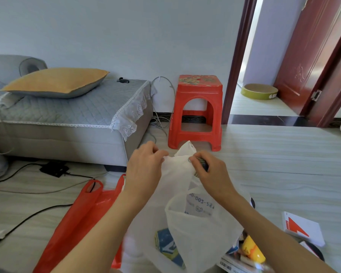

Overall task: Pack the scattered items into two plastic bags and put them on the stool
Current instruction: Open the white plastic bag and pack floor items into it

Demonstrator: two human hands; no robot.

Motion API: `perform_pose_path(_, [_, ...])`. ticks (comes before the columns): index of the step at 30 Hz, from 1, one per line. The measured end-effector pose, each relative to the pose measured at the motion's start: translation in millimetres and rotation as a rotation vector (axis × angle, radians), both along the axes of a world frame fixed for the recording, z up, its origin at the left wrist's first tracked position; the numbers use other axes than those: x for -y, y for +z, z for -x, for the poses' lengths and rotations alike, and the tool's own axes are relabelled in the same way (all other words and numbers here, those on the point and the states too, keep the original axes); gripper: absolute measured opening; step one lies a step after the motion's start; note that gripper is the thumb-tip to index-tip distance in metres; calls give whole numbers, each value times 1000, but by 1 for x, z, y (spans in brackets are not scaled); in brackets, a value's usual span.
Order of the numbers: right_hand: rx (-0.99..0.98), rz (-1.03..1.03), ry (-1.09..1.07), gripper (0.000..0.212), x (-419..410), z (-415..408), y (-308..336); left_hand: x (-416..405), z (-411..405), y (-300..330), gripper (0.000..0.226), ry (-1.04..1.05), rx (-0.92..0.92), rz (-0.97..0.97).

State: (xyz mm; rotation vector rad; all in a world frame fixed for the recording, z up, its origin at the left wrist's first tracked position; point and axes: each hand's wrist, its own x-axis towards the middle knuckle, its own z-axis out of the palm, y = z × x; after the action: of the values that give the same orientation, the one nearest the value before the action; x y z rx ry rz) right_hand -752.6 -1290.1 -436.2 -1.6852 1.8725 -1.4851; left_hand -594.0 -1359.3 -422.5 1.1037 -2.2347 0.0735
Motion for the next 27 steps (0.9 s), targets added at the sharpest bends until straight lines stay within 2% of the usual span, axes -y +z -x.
perform_pose_path(3, [73,65,-52,18,-1,2,3,-8,8,-3,18,-104,-27,-4])
perform_pose_path(6, [134,77,-71,19,-1,8,5,-19,17,-6,47,-181,110,-200])
perform_pose_path(8, [157,57,-44,24,-2,10,5,-15,19,-15,57,-142,266,-120])
perform_pose_path(10, [177,28,-32,25,-2,10,5,-13,17,-15,49,-127,297,-28])
perform_pose_path(12, [195,1,-49,23,-2,12,5,-7,16,-13,21,-124,170,43])
perform_pose_path(13, [206,-13,-67,22,-3,15,6,-6,13,-12,15,-123,116,25])
perform_pose_path(15, [204,-51,-100,19,-3,24,4,-7,11,-7,27,-141,26,-142])
perform_pose_path(19, [148,-160,-71,9,-5,35,-5,-8,11,-1,22,-110,-345,-380])
perform_pose_path(23, [87,-37,-104,10,-6,26,7,3,12,-4,27,61,-519,-608])
perform_pose_path(26, [-51,49,-34,3,-6,5,16,8,10,-8,29,134,-601,-672])
perform_pose_path(27, [-91,45,7,7,-5,-2,15,7,10,-7,28,126,-638,-686])
